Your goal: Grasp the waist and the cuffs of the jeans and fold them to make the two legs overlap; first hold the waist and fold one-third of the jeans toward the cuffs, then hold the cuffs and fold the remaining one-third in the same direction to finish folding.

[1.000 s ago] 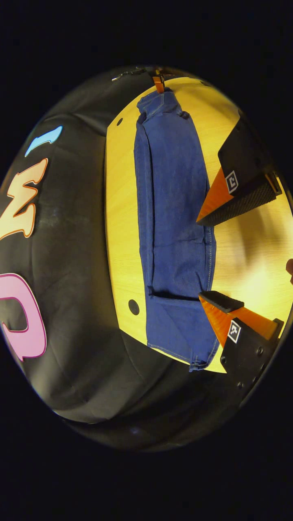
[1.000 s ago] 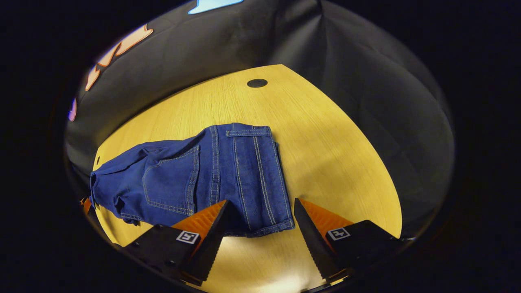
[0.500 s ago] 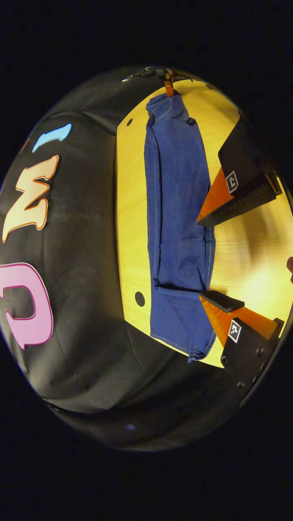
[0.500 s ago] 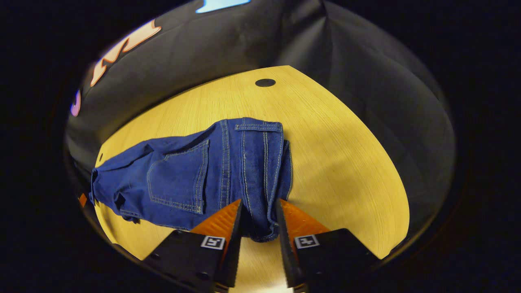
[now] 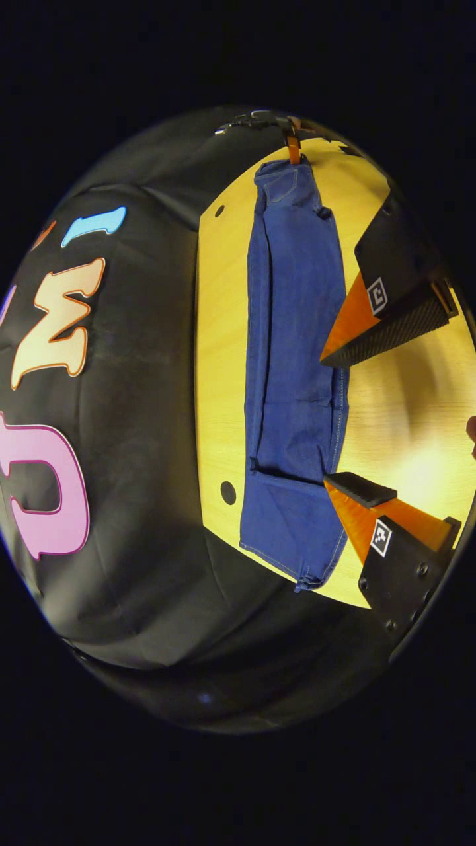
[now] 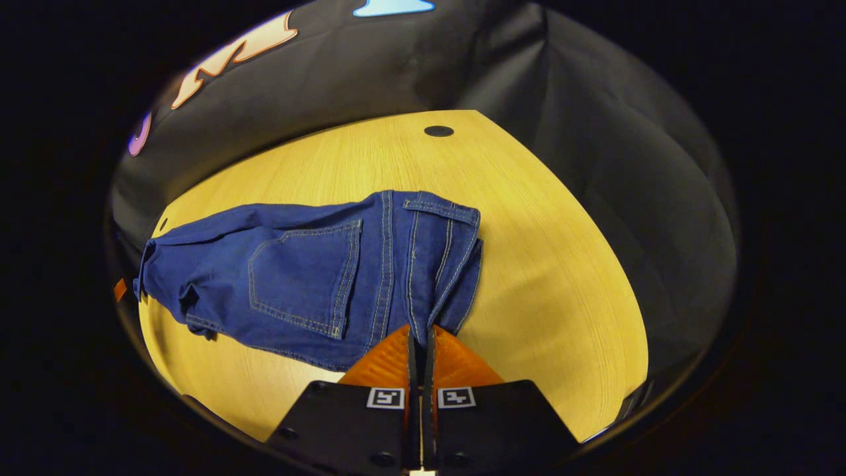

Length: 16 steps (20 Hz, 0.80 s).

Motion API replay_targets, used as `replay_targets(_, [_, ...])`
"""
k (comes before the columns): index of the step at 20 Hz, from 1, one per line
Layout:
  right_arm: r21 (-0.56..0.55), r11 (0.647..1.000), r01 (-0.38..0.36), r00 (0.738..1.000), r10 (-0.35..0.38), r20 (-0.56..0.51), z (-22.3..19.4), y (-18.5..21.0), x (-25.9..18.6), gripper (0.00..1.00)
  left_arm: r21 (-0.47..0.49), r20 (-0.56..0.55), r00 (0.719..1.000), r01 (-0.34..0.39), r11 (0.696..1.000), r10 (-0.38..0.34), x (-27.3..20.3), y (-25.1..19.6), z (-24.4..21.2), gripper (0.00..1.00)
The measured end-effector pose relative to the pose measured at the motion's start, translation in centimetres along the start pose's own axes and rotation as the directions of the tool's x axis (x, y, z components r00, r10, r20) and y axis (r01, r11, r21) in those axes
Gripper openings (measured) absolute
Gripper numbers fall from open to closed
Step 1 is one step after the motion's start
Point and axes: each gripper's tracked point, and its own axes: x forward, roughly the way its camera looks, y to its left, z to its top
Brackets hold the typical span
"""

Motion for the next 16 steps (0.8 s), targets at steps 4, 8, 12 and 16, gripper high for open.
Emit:
replay_targets(4, [0.013, 0.998, 0.065, 0.998, -0.065, -0.004, 0.6, -0.1, -0.3, 0.03, -0.008, 0.017, 1.0, 0.017, 1.0, -0.017, -0.8, -0.1, 0.2, 0.96])
replay_targets(8, [0.089, 0.992, 0.084, 0.992, -0.092, 0.082, 3.1, 0.1, -1.4, 0.02, -0.008, 0.037, 0.999, 0.039, 0.999, -0.038, -1.5, -0.6, 0.5, 0.96])
replay_targets(12, [0.069, 0.995, 0.069, 0.975, -0.082, 0.208, 6.9, 1.8, -4.6, 0.02, -0.02, 0.053, 0.997, 0.051, 0.998, -0.05, -2.3, -0.2, 0.3, 0.95])
replay_targets(16, [0.033, 0.999, 0.013, 0.943, -0.023, 0.332, 11.1, 6.6, -8.0, 0.02, -0.038, 0.068, 0.996, 0.062, 0.997, -0.059, -3.0, 0.3, -0.2, 0.96])
